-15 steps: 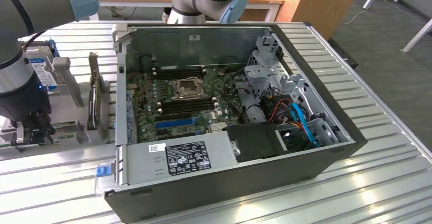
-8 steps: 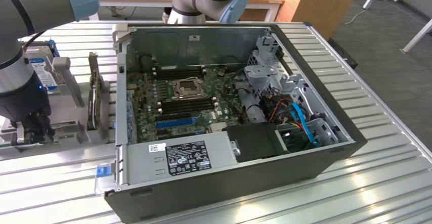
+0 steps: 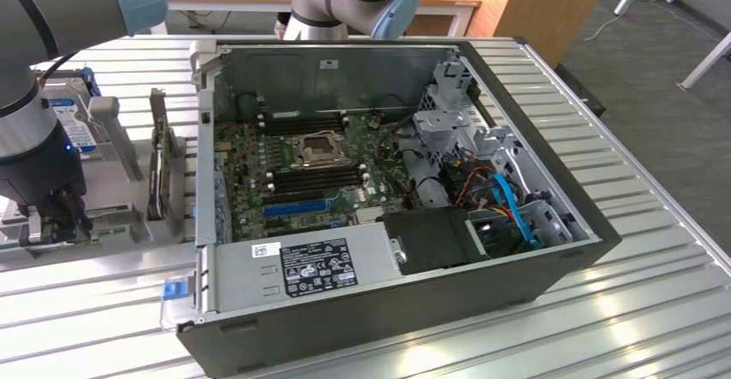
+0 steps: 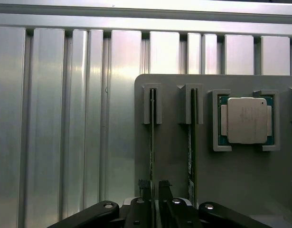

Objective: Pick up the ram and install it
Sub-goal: 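Pick up the ram and move it above insertion slot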

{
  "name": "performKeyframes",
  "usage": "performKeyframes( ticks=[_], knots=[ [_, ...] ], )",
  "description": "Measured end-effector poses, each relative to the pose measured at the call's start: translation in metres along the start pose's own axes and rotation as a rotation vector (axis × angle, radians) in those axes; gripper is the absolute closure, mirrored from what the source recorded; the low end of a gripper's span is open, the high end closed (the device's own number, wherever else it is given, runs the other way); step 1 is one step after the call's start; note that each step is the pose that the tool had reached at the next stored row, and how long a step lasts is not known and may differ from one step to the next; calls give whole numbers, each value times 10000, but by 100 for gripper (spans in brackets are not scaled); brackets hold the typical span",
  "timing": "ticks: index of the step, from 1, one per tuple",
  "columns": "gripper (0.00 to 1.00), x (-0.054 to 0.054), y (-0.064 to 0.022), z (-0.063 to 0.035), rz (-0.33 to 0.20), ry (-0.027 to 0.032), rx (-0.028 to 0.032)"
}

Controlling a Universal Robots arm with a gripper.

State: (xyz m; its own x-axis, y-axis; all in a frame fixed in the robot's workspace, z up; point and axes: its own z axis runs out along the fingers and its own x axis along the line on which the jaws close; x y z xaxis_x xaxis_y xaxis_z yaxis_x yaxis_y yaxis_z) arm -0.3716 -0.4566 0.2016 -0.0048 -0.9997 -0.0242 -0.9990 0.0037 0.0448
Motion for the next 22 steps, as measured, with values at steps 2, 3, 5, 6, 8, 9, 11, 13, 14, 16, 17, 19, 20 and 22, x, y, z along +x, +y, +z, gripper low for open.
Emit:
performKeyframes(
  ticks=[2, 3, 5, 6, 8, 9, 11, 13, 14, 16, 17, 19, 20, 22],
  knots=[
    [80, 0, 0, 0, 0, 0, 0],
    [87, 0, 0, 0, 0, 0, -1],
    [87, 0, 0, 0, 0, 1, -1],
    [87, 0, 0, 0, 0, 0, 0],
    [87, 0, 0, 0, 0, 0, -1],
    [87, 0, 0, 0, 0, 0, -1],
    [87, 0, 0, 0, 0, 1, 0],
    [87, 0, 0, 0, 0, 0, 0],
    [87, 0, 0, 0, 0, 0, -1],
    [87, 0, 0, 0, 0, 0, 0],
    [87, 0, 0, 0, 0, 0, 0],
    [87, 0, 0, 0, 0, 0, -1],
    [87, 0, 0, 0, 0, 0, -1],
    [87, 0, 0, 0, 0, 0, -1]
  ],
)
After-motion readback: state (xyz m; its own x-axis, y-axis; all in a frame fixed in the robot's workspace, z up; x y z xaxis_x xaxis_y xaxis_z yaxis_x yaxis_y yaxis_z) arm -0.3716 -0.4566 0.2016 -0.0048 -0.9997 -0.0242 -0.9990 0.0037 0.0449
